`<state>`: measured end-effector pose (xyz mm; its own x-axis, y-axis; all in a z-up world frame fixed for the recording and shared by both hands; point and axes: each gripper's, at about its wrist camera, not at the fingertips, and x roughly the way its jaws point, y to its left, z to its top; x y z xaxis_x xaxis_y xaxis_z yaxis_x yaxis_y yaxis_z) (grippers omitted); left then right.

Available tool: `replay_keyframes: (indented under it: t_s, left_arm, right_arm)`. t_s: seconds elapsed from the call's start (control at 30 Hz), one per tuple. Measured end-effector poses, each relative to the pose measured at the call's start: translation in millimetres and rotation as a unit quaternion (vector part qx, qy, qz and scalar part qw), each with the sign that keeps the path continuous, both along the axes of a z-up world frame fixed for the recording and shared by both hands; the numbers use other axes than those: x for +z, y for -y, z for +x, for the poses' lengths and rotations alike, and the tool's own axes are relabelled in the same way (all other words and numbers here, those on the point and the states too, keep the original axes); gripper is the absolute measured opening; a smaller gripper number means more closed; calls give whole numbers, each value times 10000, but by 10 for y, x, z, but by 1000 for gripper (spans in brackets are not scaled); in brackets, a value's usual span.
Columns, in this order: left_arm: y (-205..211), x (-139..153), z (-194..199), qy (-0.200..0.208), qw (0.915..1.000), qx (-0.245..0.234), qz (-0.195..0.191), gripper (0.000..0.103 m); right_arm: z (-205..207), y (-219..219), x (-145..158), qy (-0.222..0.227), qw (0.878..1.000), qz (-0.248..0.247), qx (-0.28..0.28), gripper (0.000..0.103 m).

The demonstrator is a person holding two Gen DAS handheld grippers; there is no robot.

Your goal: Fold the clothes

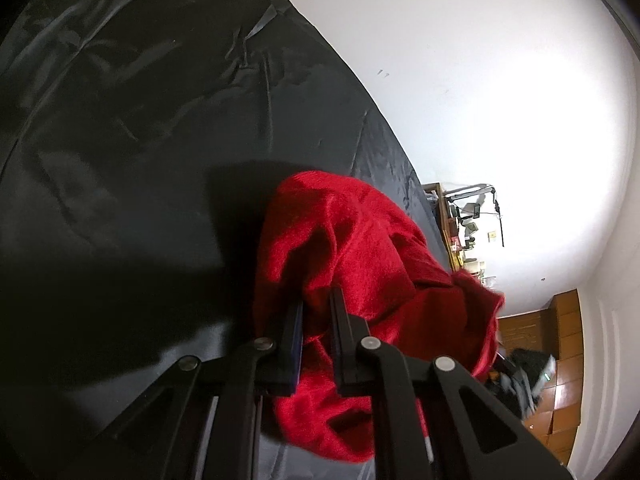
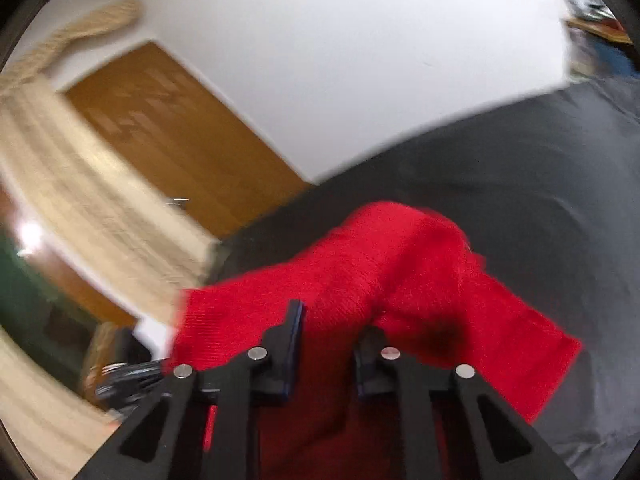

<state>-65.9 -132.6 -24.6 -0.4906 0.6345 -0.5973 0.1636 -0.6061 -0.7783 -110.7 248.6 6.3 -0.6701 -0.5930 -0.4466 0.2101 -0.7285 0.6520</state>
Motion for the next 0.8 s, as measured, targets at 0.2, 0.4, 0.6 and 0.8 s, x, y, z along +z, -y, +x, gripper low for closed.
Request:
replay_keyframes:
  t_s: [0.2,0.4,0.6,0.8]
  left_arm:
    - [49,74,68,-123,9998,89,115,14]
    - [63,177,235,-296,9993,87,196,24]
    - [-179,499,463,-1004,9940,-433,91,49]
    - [-618,683,529,-1586,9790,-1263,228,78]
  right_arm:
    - [577,425,386,-724,9891,429,1207,22]
    - [946,797,150,-586,9781,989,1737,22]
    - [674,779,-163,-330,9822,1111,1481,22]
    - [698,829,-194,-245,9807,1479,1254,23]
